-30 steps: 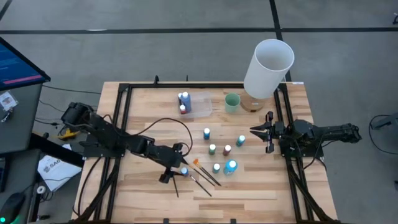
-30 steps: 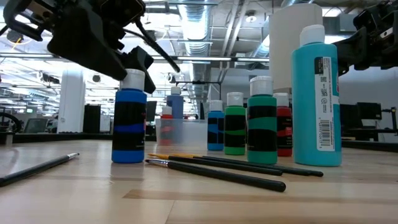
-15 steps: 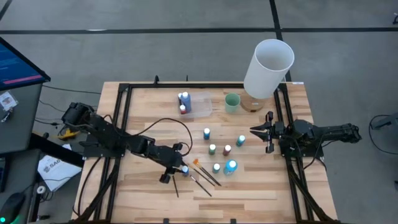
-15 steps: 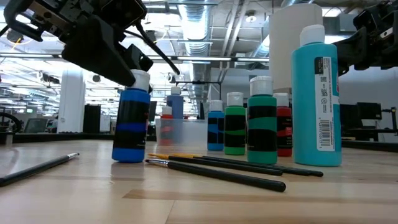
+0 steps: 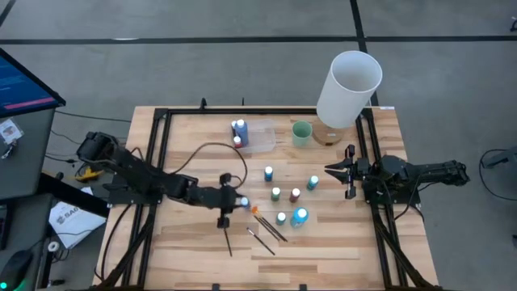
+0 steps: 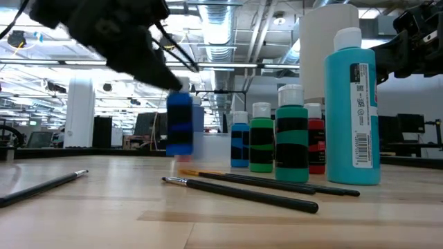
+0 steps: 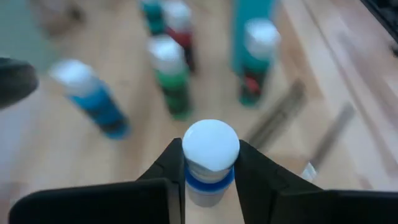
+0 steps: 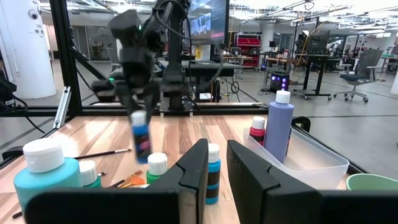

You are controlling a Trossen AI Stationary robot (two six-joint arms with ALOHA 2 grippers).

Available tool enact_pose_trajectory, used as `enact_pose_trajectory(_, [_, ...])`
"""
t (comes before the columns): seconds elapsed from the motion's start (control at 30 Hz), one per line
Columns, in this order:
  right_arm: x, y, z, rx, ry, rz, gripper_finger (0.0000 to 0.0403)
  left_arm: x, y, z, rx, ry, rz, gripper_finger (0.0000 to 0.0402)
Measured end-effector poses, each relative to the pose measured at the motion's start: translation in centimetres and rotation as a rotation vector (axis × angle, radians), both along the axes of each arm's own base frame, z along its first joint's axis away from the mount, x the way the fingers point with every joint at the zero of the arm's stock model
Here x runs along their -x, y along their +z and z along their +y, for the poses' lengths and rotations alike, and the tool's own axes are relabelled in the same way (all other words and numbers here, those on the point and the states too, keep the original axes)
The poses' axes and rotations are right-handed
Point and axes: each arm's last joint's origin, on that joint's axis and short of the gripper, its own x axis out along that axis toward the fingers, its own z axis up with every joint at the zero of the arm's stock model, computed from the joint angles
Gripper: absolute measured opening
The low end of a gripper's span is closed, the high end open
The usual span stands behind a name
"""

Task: Pick & Place Paint Supplies
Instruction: Put the small bottom blue paint bottle into the transparent bin

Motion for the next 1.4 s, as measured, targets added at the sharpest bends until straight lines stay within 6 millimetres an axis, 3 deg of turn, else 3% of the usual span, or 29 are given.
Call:
enact_pose_trajectory(0.23, [0.0,0.0,0.0,0.000,0.000,0.001,0.0054,2.4,5.9,2.6,-0.123,0.200,-0.227,0.0069])
enact_pose_trajectory(0.4, [0.0,0.0,0.0,0.000,0.000,0.000,0.0054,4.9,9.8,6.5,-0.239,0.309,-0.339,0.0069])
enact_pose_trajectory(0.63, [0.0,0.0,0.0,0.000,0.000,0.000,0.0054,7.7,12.4,12.4,-0.360,0.441,-0.402,0.0069])
enact_pose_trajectory(0.8, [0.0,0.0,0.0,0.000,0.000,0.000,0.0054,8.6,11.9,17.1,-0.343,0.436,-0.380,0.0069])
enact_pose_trajectory(1.07, [0.0,0.0,0.0,0.000,0.000,0.000,0.0054,9.0,9.2,24.0,-0.226,0.348,-0.346,0.0071])
enact_pose_trajectory(1.27, [0.0,0.0,0.0,0.000,0.000,0.000,0.0054,8.6,6.8,27.0,-0.150,0.262,-0.328,0.0071])
enact_pose_trajectory(1.4, [0.0,0.0,0.0,0.000,0.000,0.000,0.0054,8.0,5.4,27.8,-0.098,0.175,-0.328,0.0070])
